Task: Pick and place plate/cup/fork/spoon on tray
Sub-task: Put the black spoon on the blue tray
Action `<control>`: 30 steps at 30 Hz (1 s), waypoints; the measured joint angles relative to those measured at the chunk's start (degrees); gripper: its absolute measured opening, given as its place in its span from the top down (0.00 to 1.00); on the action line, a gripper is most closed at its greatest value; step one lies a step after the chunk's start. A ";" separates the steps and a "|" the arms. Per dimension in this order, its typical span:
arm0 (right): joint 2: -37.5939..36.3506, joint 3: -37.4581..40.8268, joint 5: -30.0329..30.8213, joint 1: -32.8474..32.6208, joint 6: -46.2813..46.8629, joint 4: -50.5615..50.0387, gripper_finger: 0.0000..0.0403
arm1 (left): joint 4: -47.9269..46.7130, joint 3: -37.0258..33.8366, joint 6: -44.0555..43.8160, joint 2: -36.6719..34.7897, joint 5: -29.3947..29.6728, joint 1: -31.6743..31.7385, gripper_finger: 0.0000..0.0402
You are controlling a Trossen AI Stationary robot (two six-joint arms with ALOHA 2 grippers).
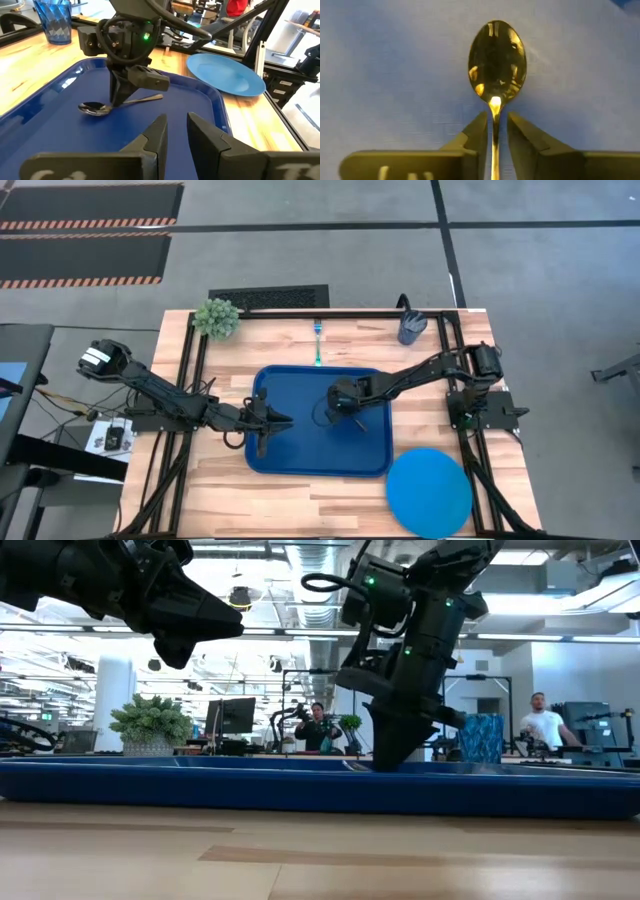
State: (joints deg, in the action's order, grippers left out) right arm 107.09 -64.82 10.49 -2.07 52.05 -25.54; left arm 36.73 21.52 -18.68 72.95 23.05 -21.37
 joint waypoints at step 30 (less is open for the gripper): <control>1.03 -3.15 0.12 -0.50 -5.44 -6.18 0.79 | -0.07 0.00 0.07 0.00 0.07 0.00 0.85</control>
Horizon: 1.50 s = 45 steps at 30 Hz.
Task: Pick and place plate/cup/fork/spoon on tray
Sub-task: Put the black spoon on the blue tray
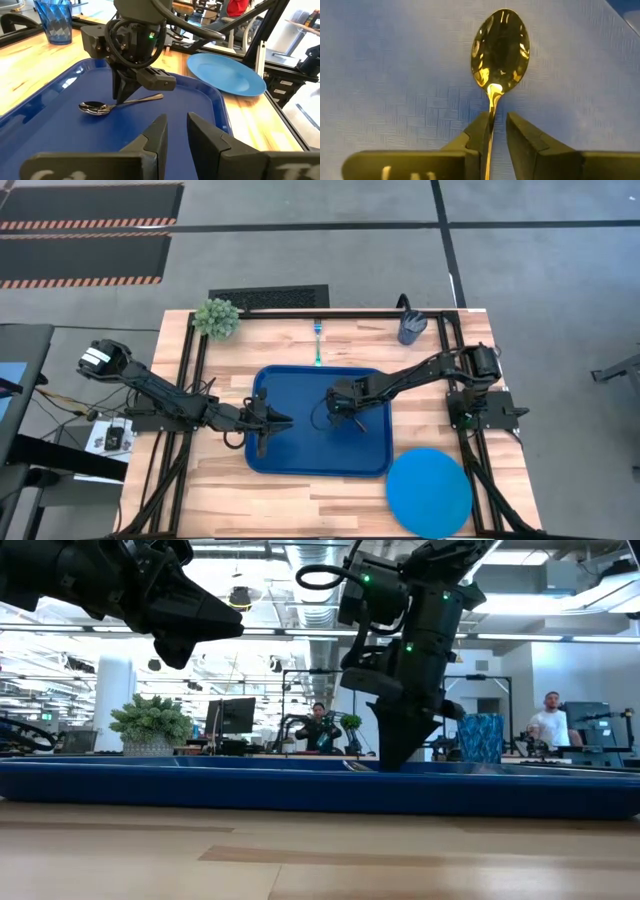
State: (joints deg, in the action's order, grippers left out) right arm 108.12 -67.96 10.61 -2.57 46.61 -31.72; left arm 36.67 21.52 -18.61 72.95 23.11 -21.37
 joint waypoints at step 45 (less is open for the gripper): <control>-2.10 0.35 -2.06 -1.20 13.74 -13.67 0.98 | 0.07 0.00 -0.50 0.02 -0.02 0.02 0.85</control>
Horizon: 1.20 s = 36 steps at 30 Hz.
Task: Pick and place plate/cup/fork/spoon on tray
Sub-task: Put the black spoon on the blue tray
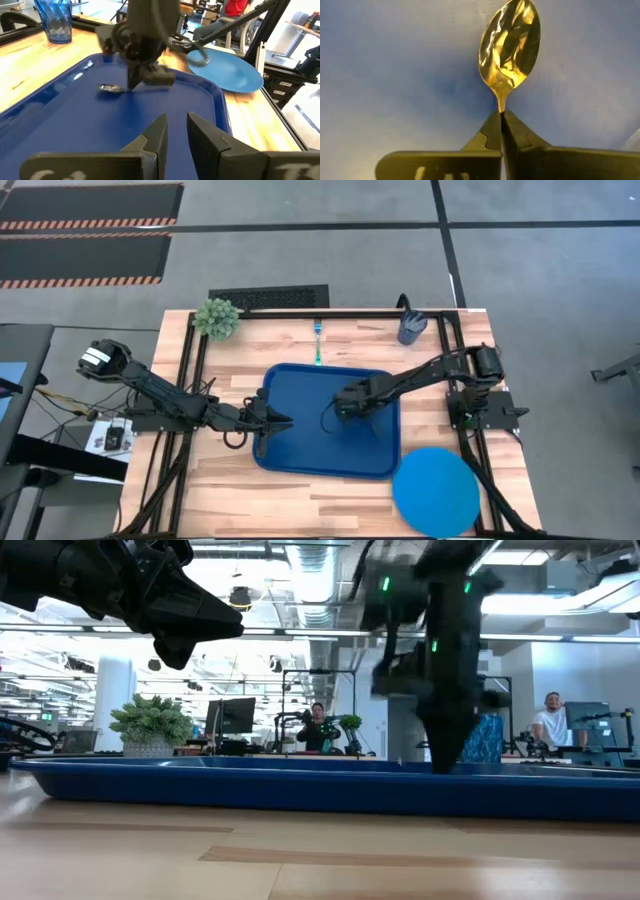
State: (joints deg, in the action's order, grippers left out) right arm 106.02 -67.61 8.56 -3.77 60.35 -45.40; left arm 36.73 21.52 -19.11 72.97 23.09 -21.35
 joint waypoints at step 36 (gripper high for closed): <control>-12.47 20.21 6.64 -4.06 30.85 11.06 0.85 | -2.99 0.02 -1.09 0.09 2.34 0.00 0.85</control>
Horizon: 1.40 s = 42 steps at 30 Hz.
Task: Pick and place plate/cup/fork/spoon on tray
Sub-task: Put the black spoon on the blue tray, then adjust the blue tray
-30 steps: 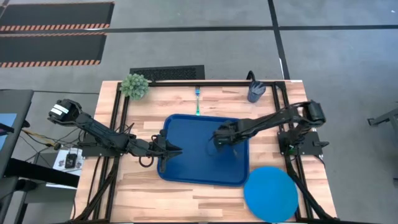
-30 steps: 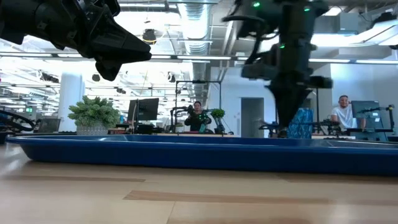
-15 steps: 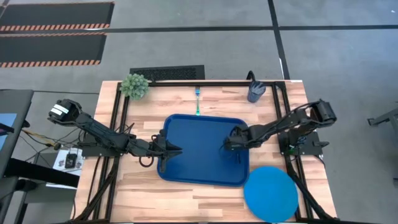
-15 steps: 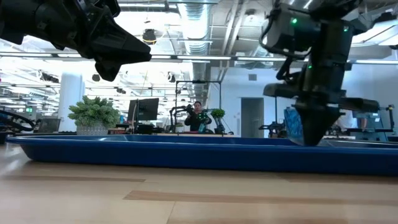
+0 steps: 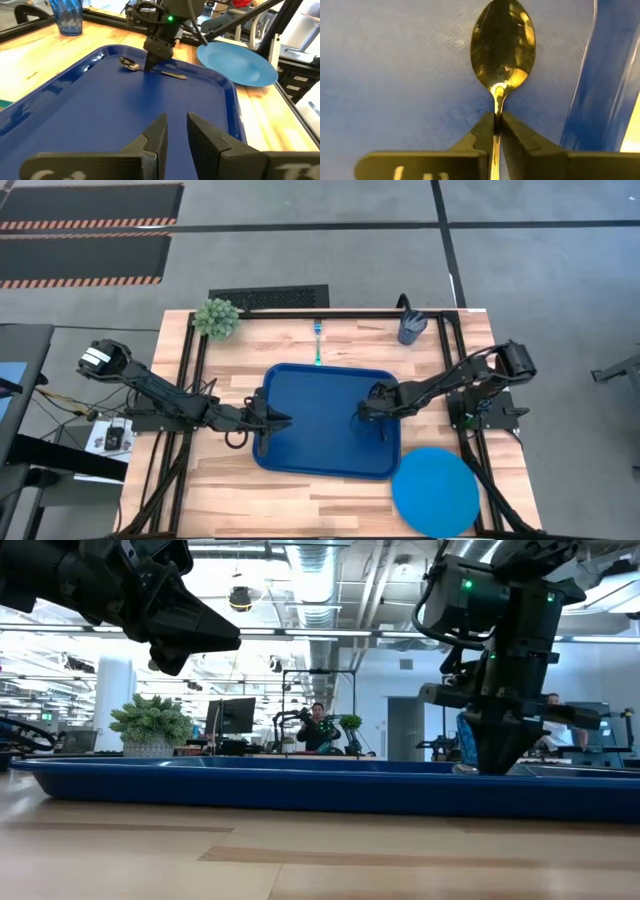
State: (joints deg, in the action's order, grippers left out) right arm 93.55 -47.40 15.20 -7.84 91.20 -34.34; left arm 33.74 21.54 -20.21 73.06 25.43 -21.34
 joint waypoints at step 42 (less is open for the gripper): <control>2.88 -6.84 2.48 7.82 -30.21 -2.24 0.94 | -1.88 0.00 0.26 0.02 1.97 0.44 0.85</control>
State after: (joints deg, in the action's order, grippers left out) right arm 96.43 -54.24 17.68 -0.01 60.99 -36.58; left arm 31.86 21.54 -19.94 73.08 27.41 -20.91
